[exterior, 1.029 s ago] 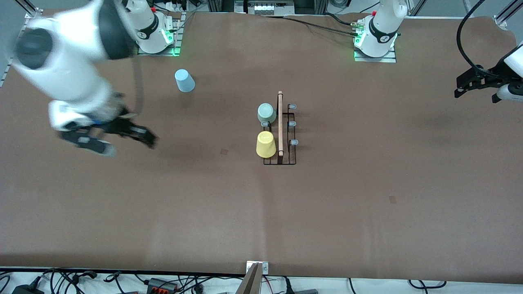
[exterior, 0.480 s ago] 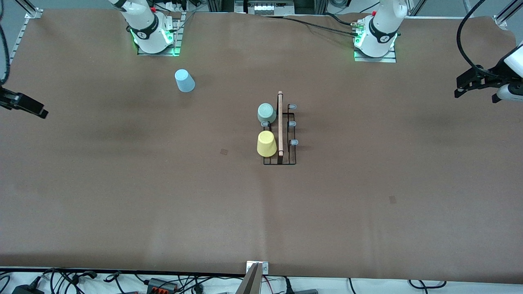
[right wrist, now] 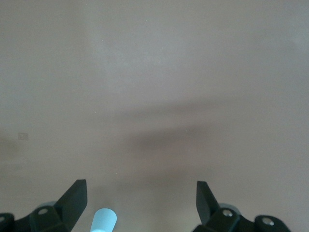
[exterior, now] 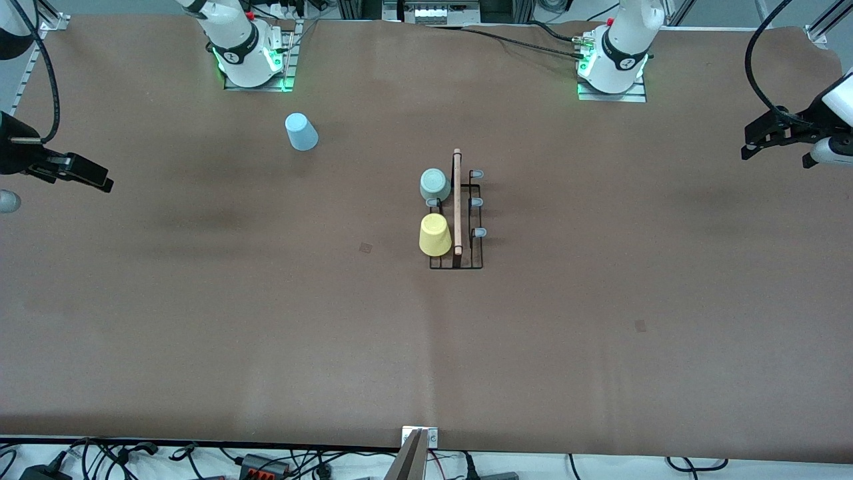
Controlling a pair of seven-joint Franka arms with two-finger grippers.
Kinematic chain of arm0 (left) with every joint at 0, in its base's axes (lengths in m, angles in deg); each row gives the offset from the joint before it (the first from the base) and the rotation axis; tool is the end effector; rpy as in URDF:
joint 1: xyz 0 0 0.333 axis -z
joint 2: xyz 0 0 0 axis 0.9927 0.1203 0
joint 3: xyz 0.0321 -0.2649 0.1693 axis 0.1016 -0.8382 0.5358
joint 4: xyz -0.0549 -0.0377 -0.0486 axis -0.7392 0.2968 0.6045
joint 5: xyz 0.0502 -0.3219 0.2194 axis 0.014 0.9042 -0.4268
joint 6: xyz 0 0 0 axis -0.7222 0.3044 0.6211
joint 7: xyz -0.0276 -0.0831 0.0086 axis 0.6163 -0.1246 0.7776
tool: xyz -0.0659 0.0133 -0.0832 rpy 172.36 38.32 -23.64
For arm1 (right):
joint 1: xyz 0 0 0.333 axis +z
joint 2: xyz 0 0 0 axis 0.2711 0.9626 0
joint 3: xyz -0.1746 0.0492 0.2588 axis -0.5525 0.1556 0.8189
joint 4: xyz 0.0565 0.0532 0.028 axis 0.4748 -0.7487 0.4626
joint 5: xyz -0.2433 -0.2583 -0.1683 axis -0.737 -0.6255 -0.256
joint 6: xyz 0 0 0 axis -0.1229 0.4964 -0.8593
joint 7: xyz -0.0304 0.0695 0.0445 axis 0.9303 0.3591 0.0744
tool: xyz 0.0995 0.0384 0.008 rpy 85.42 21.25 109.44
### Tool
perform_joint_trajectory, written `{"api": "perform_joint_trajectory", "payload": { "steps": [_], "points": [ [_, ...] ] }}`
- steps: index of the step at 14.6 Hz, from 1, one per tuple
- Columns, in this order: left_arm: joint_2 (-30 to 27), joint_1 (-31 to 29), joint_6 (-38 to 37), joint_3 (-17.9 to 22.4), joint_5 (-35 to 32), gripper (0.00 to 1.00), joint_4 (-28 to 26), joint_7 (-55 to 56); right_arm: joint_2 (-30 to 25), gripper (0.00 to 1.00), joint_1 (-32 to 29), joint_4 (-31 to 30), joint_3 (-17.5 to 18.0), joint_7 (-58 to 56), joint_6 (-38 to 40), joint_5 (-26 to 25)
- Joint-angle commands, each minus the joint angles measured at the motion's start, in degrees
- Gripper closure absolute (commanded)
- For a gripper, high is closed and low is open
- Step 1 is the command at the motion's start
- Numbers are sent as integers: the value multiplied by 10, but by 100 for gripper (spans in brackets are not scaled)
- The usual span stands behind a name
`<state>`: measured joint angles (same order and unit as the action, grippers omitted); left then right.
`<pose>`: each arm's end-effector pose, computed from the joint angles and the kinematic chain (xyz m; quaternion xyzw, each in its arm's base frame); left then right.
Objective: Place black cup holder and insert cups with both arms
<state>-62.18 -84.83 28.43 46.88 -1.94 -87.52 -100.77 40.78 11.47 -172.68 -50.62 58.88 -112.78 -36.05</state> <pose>0.5314 0.0282 0.6109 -0.9972 0.0743 0.0024 0.0033 0.5845 -0.0170 0.5820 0.9970 -0.0712 -0.0260 0.0152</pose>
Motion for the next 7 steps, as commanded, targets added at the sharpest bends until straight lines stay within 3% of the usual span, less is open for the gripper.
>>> {"api": "perform_joint_trajectory", "payload": {
  "steps": [1,7],
  "points": [
    [10,-1,-13,-2,-12,0,18,3,8,0,-5,19,3,-43,5,-10],
    [10,-1,-13,-2,-12,0,18,3,8,0,-8,35,-3,-83,9,-9]
  ]
}}
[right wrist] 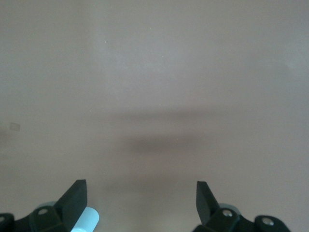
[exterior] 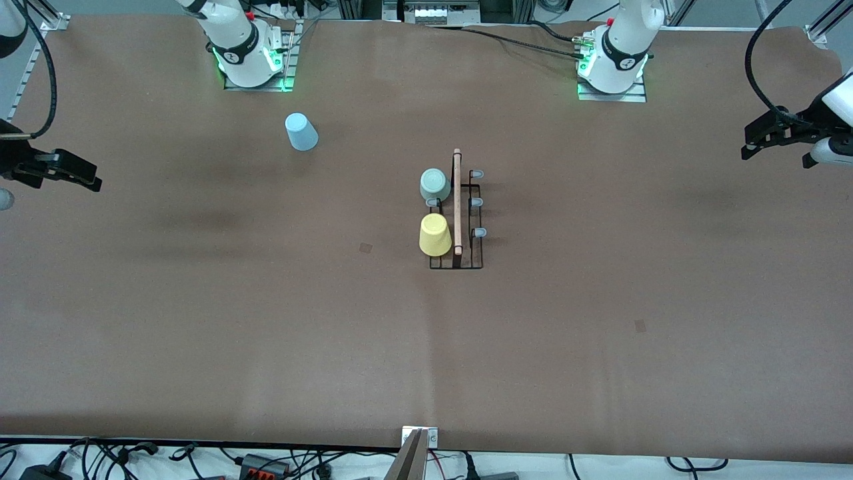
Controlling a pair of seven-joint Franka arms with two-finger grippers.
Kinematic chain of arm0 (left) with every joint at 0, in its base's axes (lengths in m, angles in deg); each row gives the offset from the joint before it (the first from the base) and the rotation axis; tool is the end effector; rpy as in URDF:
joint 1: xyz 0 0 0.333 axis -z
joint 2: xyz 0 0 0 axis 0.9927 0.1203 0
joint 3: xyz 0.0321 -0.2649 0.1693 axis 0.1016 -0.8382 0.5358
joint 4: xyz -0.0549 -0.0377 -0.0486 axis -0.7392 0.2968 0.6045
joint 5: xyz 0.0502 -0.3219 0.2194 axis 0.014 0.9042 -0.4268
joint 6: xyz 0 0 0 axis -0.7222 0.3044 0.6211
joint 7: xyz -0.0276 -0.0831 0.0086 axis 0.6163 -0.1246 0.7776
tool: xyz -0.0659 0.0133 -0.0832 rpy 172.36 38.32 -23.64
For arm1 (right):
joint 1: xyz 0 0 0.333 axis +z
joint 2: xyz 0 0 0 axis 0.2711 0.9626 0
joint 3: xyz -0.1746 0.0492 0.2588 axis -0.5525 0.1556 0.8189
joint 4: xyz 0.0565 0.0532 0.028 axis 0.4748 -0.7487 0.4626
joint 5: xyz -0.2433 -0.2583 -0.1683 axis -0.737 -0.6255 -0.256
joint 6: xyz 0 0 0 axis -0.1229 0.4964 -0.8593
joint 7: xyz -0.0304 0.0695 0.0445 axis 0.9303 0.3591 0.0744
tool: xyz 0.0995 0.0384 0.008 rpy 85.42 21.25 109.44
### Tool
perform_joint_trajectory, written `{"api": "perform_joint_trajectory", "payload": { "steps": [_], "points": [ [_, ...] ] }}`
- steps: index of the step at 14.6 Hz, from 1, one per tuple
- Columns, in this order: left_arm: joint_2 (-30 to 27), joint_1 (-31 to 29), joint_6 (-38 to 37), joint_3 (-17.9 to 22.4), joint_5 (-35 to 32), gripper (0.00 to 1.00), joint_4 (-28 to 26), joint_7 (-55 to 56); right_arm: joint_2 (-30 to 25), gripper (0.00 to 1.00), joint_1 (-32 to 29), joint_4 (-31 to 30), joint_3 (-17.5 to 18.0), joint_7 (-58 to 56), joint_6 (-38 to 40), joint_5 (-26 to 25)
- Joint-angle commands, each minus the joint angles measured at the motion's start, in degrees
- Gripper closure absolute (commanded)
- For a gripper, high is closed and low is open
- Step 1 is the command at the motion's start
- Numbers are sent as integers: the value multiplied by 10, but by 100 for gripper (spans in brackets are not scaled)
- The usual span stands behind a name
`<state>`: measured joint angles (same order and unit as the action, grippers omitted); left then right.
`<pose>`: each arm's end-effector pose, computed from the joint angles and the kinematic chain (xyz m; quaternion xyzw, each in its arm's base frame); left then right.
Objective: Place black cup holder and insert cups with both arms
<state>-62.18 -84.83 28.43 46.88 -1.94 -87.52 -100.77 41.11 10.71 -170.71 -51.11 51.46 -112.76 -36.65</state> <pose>0.5314 0.0282 0.6109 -0.9972 0.0743 0.0024 0.0033 0.5872 -0.0308 0.5949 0.9996 -0.0176 -0.0131 0.0191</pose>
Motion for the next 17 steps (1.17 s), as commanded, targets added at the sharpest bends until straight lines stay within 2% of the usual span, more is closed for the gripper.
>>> {"api": "perform_joint_trajectory", "payload": {
  "steps": [1,10,17],
  "points": [
    [10,-1,-13,-2,-12,0,18,3,5,0,0,16,2,-9,8,-4],
    [10,-1,-13,-2,-12,0,18,3,6,0,-3,13,3,-8,7,-6],
    [10,-1,-13,-2,-12,0,18,3,-19,0,-9,-26,3,-9,3,1]
  ]
}}
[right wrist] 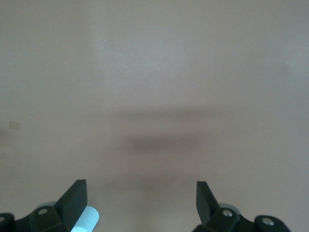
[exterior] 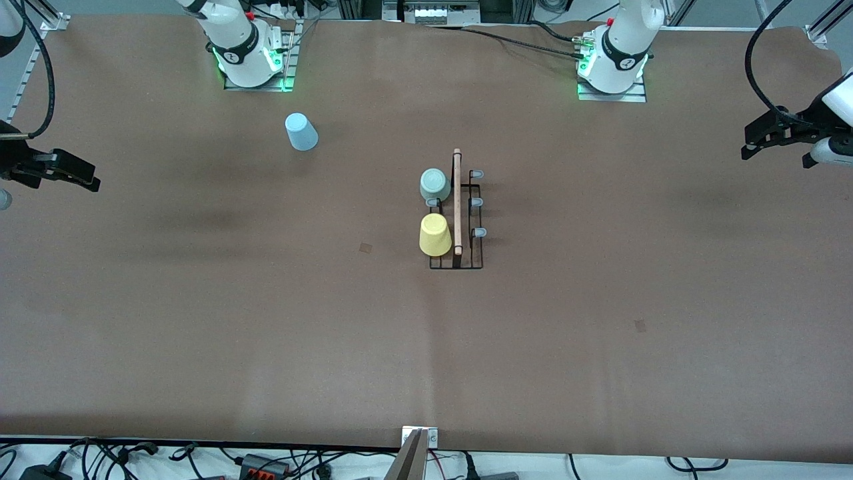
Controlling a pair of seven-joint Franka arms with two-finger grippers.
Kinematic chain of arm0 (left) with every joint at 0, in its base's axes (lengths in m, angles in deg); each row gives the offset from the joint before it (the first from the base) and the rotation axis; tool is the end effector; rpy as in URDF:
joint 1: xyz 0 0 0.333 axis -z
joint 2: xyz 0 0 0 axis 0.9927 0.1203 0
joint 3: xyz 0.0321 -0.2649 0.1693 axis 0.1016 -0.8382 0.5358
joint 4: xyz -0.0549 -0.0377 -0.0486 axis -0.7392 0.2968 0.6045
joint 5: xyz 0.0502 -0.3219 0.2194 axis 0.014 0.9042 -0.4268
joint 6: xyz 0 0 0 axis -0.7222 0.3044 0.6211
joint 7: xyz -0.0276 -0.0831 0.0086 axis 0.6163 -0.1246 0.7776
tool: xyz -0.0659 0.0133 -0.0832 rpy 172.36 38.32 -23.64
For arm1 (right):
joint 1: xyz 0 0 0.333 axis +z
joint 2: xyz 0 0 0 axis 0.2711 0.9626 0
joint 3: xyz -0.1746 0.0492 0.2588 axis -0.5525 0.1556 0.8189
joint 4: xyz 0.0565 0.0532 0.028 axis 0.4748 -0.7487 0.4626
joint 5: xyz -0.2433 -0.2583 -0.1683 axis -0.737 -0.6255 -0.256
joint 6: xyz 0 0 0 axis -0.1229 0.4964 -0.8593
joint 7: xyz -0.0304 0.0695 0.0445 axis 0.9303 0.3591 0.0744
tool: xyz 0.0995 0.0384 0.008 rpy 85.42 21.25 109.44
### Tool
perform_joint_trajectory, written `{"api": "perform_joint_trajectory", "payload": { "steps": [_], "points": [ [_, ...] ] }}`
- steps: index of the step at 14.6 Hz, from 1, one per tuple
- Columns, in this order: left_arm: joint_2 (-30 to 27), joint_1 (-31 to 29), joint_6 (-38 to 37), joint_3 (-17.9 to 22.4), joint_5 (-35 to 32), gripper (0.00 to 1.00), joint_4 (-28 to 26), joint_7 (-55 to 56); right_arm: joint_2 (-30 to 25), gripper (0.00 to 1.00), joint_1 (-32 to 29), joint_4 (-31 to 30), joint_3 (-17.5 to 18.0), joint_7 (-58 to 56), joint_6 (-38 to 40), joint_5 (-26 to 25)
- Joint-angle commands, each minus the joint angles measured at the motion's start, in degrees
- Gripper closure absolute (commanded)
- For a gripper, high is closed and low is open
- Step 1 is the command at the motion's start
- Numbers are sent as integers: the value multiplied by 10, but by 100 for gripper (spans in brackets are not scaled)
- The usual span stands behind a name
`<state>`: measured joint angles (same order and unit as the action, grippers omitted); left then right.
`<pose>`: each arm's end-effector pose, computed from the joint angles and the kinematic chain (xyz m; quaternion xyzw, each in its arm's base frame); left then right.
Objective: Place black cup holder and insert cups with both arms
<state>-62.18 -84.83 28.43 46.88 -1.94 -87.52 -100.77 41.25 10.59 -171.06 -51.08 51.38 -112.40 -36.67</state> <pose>0.5314 0.0282 0.6109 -0.9972 0.0743 0.0024 0.0033 0.5868 -0.0318 0.5900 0.9995 -0.0176 -0.0206 0.0190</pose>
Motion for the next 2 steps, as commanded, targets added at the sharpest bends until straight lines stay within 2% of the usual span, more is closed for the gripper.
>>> {"api": "perform_joint_trajectory", "payload": {
  "steps": [1,2],
  "points": [
    [10,-1,-13,-2,-12,0,18,3,-23,0,-8,-26,3,-8,-1,2],
    [10,-1,-13,-1,-12,0,18,3,-25,0,-8,-27,3,-8,-1,2]
  ]
}}
